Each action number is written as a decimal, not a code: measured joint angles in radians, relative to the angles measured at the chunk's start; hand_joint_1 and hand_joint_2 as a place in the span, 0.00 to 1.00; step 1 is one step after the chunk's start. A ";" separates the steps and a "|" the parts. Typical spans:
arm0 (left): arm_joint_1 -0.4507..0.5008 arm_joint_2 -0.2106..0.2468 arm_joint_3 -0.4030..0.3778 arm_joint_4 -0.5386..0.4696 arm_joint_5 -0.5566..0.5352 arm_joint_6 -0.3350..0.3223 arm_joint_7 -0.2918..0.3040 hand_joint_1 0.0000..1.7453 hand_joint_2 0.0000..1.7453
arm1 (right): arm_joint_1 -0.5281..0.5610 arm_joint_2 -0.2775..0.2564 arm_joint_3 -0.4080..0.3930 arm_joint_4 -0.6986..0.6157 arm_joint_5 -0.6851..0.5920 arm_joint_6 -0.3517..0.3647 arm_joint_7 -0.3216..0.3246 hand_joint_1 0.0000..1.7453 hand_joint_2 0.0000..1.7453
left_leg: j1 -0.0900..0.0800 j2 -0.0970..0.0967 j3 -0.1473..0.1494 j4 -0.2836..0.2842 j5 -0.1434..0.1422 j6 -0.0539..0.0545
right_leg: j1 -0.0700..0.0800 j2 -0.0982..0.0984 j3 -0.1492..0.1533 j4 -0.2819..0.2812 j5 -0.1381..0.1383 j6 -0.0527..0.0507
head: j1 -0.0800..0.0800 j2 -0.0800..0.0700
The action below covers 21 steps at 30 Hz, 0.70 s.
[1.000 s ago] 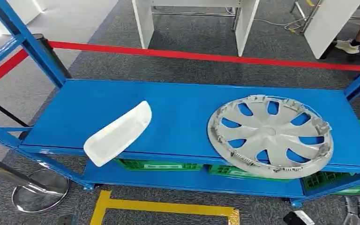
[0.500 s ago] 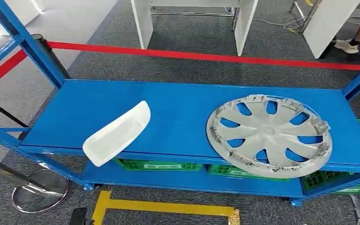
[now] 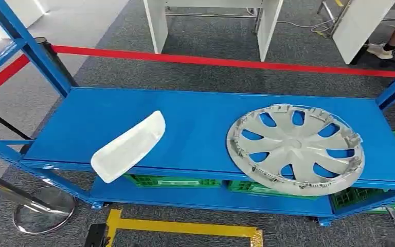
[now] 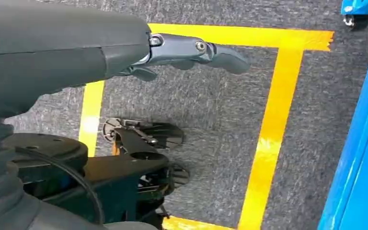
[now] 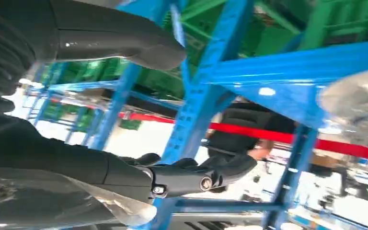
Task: Take the parts from the cabinet and place them on the table.
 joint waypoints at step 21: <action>0.051 0.054 0.038 0.000 0.079 -0.060 -0.024 0.00 1.00 | -0.247 -0.037 0.073 0.162 0.056 0.065 0.191 0.00 1.00 | 0.000 0.005 0.001 0.000 0.000 0.000 | 0.000 0.004 0.000 0.001 0.001 0.001 | 0.000 0.000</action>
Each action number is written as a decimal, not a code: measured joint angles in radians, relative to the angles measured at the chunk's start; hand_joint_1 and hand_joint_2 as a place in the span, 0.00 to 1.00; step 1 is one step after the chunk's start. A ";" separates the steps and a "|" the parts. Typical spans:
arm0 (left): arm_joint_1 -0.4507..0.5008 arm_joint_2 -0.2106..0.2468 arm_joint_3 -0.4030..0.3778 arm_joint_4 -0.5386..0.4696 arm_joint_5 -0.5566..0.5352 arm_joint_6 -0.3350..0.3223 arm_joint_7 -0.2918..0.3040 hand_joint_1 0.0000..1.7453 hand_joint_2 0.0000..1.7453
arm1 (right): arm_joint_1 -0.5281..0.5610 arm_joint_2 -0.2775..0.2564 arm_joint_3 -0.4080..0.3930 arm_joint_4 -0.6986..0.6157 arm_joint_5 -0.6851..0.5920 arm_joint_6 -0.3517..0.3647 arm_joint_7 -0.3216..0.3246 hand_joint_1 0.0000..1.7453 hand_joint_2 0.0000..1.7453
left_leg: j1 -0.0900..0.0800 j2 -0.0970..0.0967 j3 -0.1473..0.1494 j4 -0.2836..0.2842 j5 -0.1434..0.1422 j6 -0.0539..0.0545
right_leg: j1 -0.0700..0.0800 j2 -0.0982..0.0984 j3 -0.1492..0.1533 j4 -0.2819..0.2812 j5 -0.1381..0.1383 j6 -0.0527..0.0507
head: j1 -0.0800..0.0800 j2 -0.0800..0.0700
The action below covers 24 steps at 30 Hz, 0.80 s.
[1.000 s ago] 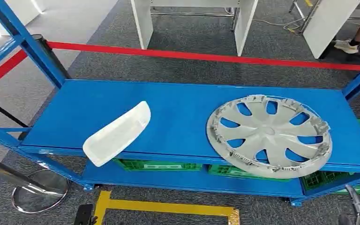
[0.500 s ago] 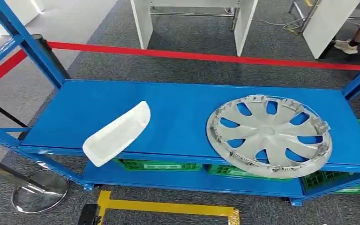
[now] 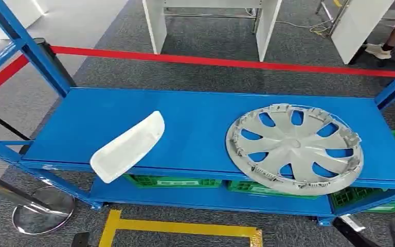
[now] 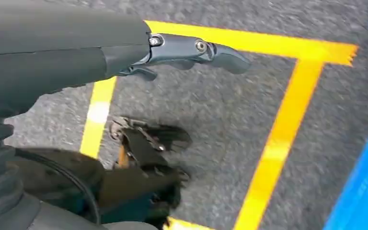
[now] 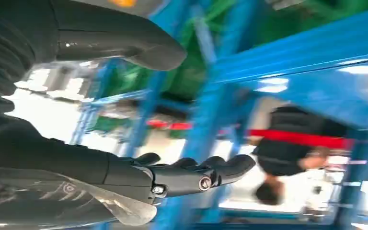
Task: Take the parts from the cabinet and place them on the table.
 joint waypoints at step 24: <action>-0.020 0.023 0.007 0.000 -0.069 -0.022 0.008 0.00 1.00 | -0.241 -0.222 0.202 0.281 -0.101 0.015 0.082 0.00 1.00 | 0.000 -0.001 -0.001 0.001 0.000 0.000 | 0.000 0.000 0.000 0.000 0.000 0.000 | 0.000 0.000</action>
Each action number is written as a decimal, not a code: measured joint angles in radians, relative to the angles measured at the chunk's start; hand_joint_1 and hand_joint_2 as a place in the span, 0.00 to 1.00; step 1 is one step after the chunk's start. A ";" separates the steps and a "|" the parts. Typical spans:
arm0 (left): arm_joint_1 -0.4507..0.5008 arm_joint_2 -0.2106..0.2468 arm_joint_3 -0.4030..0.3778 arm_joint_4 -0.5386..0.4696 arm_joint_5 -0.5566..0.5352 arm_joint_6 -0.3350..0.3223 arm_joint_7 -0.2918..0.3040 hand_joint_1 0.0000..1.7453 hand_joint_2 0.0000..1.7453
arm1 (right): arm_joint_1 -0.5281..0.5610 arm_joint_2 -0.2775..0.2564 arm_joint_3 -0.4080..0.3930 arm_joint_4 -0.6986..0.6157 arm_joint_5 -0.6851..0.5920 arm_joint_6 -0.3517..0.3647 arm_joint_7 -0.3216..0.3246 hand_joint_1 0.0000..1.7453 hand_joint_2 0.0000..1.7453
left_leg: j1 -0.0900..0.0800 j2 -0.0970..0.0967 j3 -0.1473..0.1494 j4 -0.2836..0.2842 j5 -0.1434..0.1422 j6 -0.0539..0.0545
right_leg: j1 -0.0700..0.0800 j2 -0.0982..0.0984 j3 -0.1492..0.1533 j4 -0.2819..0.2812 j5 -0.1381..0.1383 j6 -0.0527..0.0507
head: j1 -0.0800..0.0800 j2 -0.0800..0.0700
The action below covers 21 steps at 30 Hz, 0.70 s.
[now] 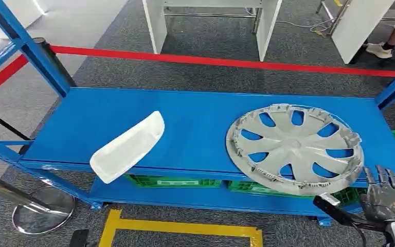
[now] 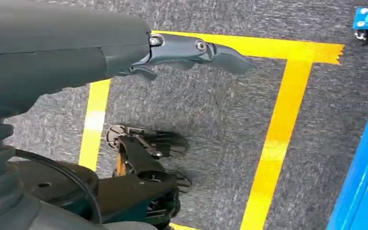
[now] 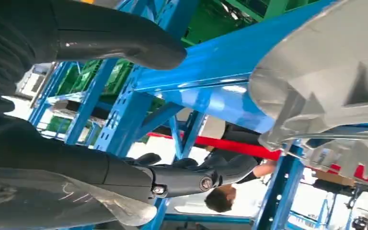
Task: Take the parts from the cabinet and place them on the table.
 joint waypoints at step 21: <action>0.002 0.010 0.000 0.000 -0.014 -0.004 0.004 0.00 1.00 | -0.037 -0.017 0.062 0.039 0.000 0.006 -0.001 0.00 1.00 | 0.000 0.000 0.000 0.000 0.000 0.000 | 0.000 0.000 0.000 0.000 0.000 0.000 | 0.000 0.000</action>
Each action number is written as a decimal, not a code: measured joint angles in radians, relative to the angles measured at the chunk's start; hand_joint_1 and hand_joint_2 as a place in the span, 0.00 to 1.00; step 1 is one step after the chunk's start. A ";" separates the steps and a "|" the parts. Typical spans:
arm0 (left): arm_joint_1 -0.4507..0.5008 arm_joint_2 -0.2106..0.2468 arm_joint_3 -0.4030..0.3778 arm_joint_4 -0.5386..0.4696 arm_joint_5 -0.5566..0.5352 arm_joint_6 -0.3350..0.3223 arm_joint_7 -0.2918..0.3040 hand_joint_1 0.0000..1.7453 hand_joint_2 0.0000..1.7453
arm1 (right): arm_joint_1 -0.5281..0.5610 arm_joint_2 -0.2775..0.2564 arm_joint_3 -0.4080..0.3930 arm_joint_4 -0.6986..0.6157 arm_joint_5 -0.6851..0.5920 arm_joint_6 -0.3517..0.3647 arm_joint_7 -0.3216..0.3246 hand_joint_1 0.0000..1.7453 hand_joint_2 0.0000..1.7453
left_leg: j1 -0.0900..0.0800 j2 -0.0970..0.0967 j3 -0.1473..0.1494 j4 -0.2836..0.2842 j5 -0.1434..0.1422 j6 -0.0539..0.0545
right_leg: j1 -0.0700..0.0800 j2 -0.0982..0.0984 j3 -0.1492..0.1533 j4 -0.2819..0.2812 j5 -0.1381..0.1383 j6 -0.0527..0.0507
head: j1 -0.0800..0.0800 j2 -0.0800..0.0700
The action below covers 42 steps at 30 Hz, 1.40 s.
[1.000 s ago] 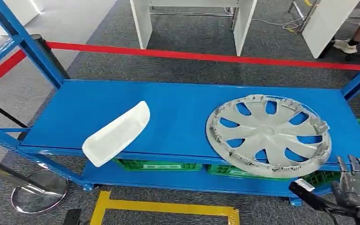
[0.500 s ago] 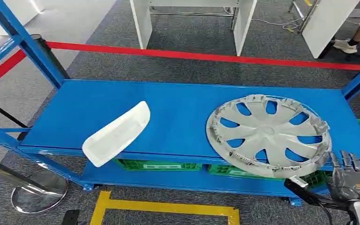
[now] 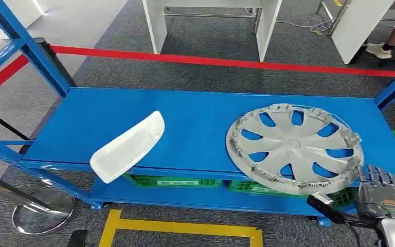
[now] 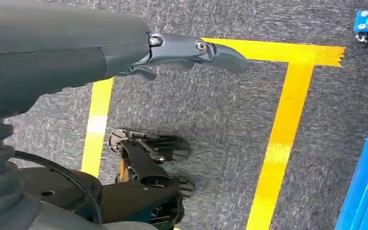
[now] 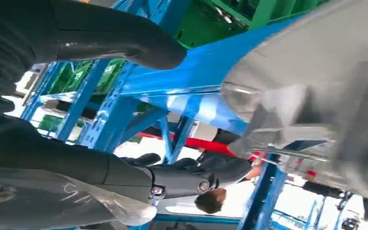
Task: Take the parts from the cabinet and place them on the table.
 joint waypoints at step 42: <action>-0.007 0.013 0.002 0.000 -0.040 -0.003 0.006 0.00 1.00 | -0.170 -0.022 0.286 0.090 -0.021 0.059 -0.003 0.00 1.00 | 0.000 0.000 0.001 0.000 0.001 0.000 | 0.000 0.000 0.001 0.000 0.001 0.001 | 0.000 0.000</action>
